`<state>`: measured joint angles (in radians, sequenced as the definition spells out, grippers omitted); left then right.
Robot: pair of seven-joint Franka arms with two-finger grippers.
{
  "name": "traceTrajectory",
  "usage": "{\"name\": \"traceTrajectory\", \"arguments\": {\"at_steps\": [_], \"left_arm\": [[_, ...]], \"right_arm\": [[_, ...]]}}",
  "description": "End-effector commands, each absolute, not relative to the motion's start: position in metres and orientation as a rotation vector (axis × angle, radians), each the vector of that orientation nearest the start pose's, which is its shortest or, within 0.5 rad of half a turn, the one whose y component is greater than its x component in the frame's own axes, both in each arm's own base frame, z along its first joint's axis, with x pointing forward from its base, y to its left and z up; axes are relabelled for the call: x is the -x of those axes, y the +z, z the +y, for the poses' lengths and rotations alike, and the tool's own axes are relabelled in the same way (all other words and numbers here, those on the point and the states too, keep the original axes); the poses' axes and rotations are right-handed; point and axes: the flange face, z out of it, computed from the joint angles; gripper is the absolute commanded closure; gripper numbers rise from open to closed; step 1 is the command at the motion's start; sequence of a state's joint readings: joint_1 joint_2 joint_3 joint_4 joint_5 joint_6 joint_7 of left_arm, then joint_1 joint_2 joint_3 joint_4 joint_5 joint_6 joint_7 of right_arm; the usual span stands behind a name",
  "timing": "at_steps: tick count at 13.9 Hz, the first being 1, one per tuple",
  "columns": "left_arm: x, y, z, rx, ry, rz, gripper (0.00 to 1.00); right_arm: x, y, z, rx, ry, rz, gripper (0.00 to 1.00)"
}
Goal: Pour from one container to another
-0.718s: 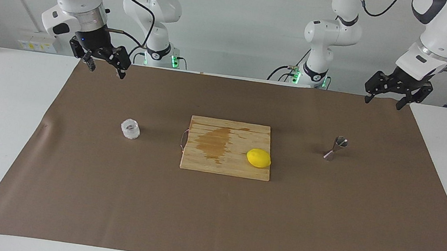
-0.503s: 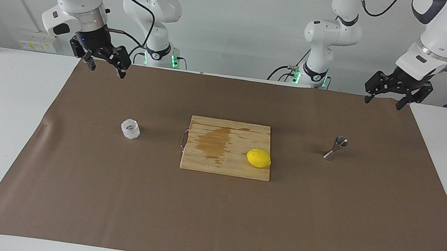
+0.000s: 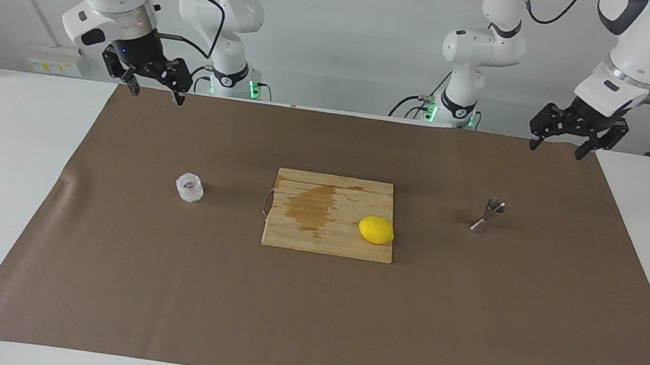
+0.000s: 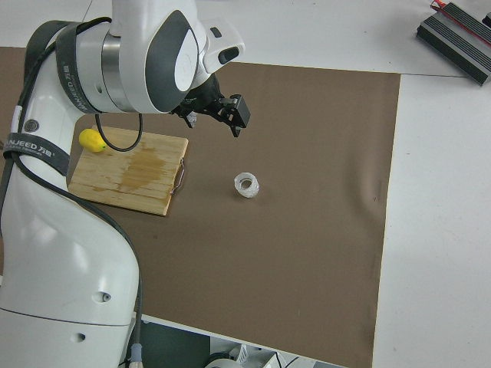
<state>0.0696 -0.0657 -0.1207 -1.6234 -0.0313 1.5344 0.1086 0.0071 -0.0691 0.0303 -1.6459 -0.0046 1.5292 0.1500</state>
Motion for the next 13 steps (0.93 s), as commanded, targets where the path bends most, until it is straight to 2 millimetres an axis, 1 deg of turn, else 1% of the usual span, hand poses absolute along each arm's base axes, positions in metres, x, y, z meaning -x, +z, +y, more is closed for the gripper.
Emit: {"name": "traceTrajectory", "arguments": {"at_steps": [1,2,3,6,8,10,12,13], "left_arm": [[-0.523,0.620,-0.029,3.141,-0.008,0.210,0.00],[-0.518,0.610,-0.029,3.140,-0.018,0.163,0.00],[-0.509,0.596,-0.028,3.141,-0.008,0.035,0.00],[-0.505,0.557,-0.026,3.128,0.049,-0.224,0.00],[-0.502,0.539,-0.023,3.098,0.094,-0.444,0.00],[-0.500,0.522,-0.016,3.069,0.101,-0.642,0.00],[-0.499,0.513,-0.018,3.046,0.109,-0.842,0.00],[-0.499,0.505,-0.018,3.018,0.122,-0.981,0.00]], "right_arm": [[-0.528,0.627,0.023,3.156,0.046,0.139,0.00],[-0.529,0.628,0.023,3.157,0.041,0.139,0.00],[-0.529,0.628,0.023,3.158,0.034,0.136,0.00],[-0.530,0.627,0.012,3.166,0.038,0.161,0.00],[-0.529,0.629,0.004,3.167,0.033,0.185,0.00],[-0.527,0.630,0.006,3.171,0.030,0.184,0.00],[-0.527,0.629,0.003,3.196,0.030,0.183,0.00],[-0.527,0.629,0.004,3.195,0.035,0.181,0.00]]}}
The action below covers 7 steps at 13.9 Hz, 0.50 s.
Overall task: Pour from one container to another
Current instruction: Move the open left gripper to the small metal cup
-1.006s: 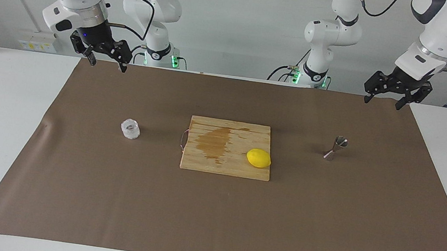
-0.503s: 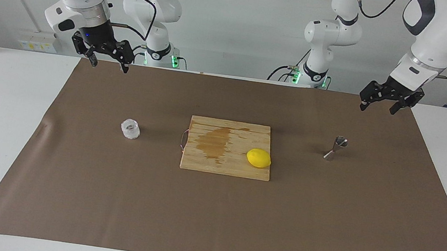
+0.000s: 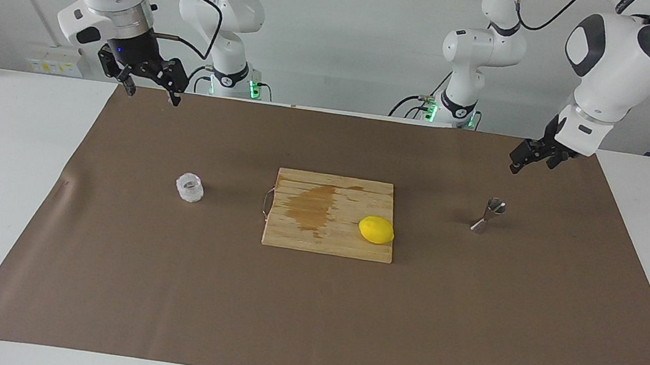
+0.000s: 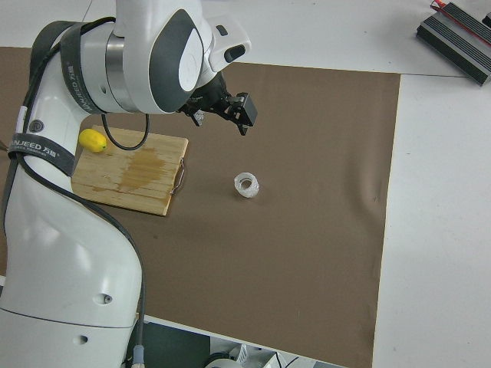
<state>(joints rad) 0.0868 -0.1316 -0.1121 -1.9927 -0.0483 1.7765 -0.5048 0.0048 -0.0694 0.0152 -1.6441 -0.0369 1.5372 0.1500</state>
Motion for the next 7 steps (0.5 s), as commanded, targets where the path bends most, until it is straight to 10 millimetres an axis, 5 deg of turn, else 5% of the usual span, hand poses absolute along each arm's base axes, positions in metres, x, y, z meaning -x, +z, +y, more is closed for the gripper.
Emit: {"name": "traceTrajectory", "arguments": {"at_steps": [1,3,7], "left_arm": [[-0.501,0.495,-0.019,2.991,0.142,-1.113,0.00],[-0.511,0.476,-0.016,2.949,0.195,-1.383,0.00],[-0.522,0.447,-0.003,2.899,0.282,-1.586,0.00]], "right_arm": [[-0.526,0.629,0.005,3.196,0.037,0.181,0.00],[-0.526,0.629,0.001,3.194,0.032,0.190,0.00],[-0.527,0.627,0.003,3.187,0.045,0.190,0.00]]}}
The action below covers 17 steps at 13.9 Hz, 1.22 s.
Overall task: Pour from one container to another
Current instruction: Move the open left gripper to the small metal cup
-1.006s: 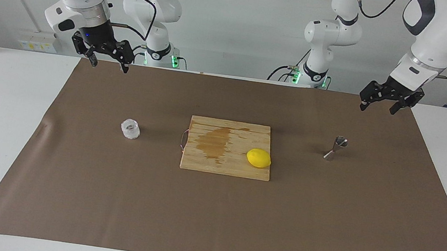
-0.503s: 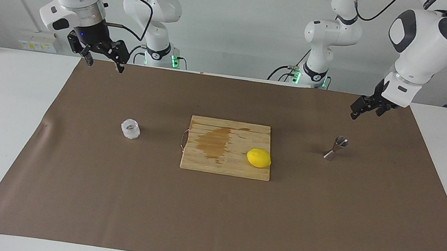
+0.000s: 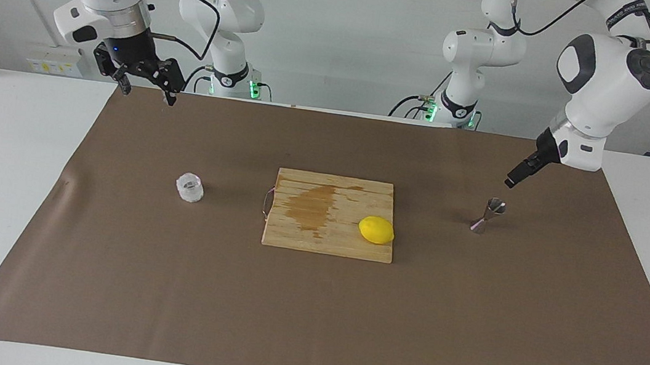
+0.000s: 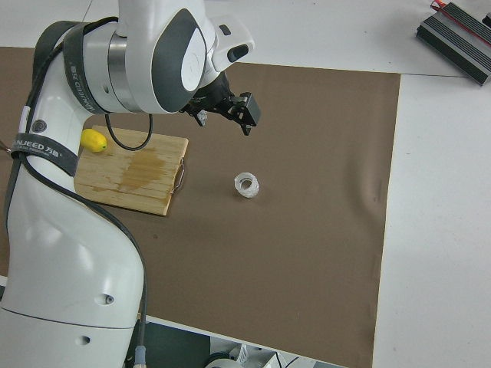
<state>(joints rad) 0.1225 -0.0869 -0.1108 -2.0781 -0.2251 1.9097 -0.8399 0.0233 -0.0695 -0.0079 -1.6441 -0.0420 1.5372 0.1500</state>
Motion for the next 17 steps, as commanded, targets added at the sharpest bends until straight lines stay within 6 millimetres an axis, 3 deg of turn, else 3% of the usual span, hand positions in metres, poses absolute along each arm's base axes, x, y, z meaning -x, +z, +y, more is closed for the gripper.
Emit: {"name": "traceTrajectory", "arguments": {"at_steps": [1,6,9,15,17], "left_arm": [[-0.522,0.436,-0.001,2.869,0.286,-1.638,0.00],[-0.527,0.418,0.000,2.835,0.237,-1.805,0.00],[-0.520,0.399,-0.004,2.818,0.221,-1.819,0.00],[-0.512,0.382,-0.005,2.808,0.196,-1.829,0.00],[-0.511,0.375,-0.014,2.813,0.175,-1.825,0.00]], "right_arm": [[-0.527,0.626,0.001,3.188,0.055,0.187,0.00],[-0.526,0.624,-0.008,3.173,0.057,0.220,0.00],[-0.526,0.624,-0.005,3.174,0.060,0.208,0.00],[-0.526,0.624,-0.006,3.174,0.062,0.210,0.00],[-0.526,0.624,-0.006,3.174,0.062,0.210,0.00]]}}
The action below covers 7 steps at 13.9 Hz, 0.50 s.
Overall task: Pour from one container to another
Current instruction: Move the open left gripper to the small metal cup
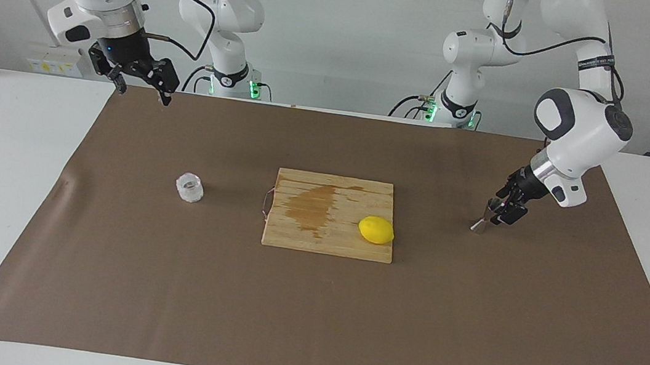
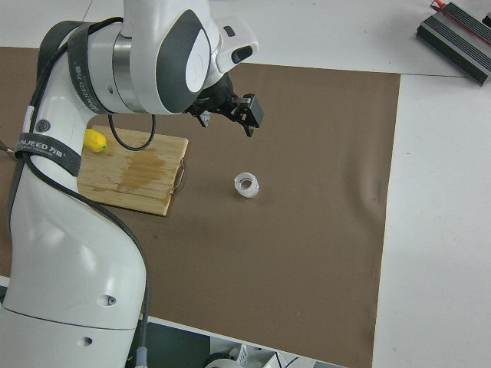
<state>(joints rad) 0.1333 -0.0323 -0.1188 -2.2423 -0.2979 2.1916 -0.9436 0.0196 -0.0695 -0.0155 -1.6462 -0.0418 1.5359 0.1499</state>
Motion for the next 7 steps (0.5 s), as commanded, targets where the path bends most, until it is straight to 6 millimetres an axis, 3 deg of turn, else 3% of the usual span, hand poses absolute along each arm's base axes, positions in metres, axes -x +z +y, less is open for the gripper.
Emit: {"name": "traceTrajectory", "arguments": {"at_steps": [1,7], "left_arm": [[-0.5102,0.3714,-0.0160,2.813,0.166,-1.826,0.00],[-0.5084,0.3649,-0.0153,2.807,0.165,-1.828,0.00]], "right_arm": [[-0.5260,0.6241,-0.0062,3.174,0.062,0.210,0.00],[-0.5260,0.6241,-0.0062,3.174,0.062,0.210,0.00]]}}
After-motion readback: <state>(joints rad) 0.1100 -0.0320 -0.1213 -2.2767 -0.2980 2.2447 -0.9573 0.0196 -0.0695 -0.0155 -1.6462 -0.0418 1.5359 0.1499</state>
